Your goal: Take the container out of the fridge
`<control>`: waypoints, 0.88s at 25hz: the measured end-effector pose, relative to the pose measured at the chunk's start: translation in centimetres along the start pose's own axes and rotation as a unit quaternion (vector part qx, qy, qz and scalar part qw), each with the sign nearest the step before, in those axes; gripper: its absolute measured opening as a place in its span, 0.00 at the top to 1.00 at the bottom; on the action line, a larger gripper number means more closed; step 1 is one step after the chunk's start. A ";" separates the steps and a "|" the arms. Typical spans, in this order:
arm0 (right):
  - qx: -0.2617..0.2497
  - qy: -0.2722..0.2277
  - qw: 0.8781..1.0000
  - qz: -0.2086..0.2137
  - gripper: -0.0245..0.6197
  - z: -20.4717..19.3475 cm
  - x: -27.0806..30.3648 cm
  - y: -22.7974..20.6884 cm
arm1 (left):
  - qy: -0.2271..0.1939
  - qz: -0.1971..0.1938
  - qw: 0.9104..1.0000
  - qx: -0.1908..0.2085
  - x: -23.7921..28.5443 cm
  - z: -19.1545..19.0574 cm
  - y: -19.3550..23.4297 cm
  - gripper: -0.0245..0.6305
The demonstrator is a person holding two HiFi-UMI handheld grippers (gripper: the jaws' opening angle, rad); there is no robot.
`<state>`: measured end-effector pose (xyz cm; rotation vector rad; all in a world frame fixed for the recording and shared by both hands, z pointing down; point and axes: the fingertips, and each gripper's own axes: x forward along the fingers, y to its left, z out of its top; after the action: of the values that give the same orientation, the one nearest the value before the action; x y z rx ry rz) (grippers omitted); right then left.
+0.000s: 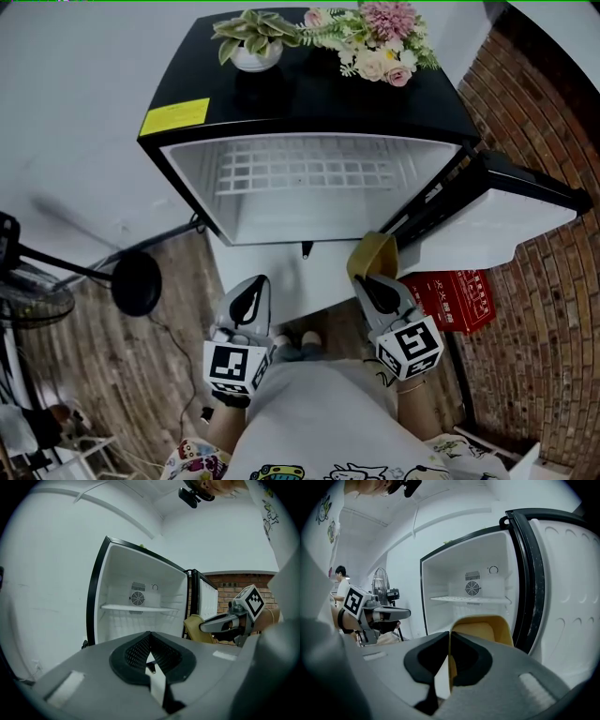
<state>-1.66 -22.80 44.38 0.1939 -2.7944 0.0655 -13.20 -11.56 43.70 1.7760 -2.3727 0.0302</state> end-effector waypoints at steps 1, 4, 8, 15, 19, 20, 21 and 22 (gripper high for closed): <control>-0.002 -0.001 1.000 0.000 0.94 0.2 0.0 0.0 | 0.000 0.001 1.000 0.000 0.0 0.0 0.1 0.96; -0.006 -0.003 1.000 0.001 0.94 0.5 0.1 -0.1 | 0.000 0.004 1.000 0.000 -0.1 0.0 0.3 0.96; -0.009 -0.004 1.000 0.004 0.94 0.6 0.1 0.0 | -0.002 0.006 1.000 0.002 -0.2 0.2 0.4 0.96; -0.011 -0.007 1.000 0.007 0.94 0.6 0.2 -0.1 | 0.002 0.014 1.000 0.001 -0.5 0.0 0.4 0.96; -0.012 -0.007 1.000 0.012 0.94 0.6 0.0 0.1 | 0.004 0.015 1.000 0.000 -0.7 -0.1 0.2 0.96; -0.012 -0.007 1.000 0.014 0.94 0.6 0.0 0.2 | 0.004 0.016 1.000 -0.001 -0.8 -0.1 0.2 0.96; -0.012 -0.007 1.000 0.014 0.94 0.6 -0.1 0.2 | 0.004 0.017 1.000 -0.001 -0.9 -0.1 0.1 0.96; -0.012 -0.009 1.000 0.014 0.94 0.6 -0.1 0.2 | 0.004 0.018 1.000 -0.001 -0.9 -0.1 0.1 0.96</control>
<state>-1.78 -22.64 43.78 0.1497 -2.8141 0.0368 -13.05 -10.67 43.63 1.7293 -2.3987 0.0404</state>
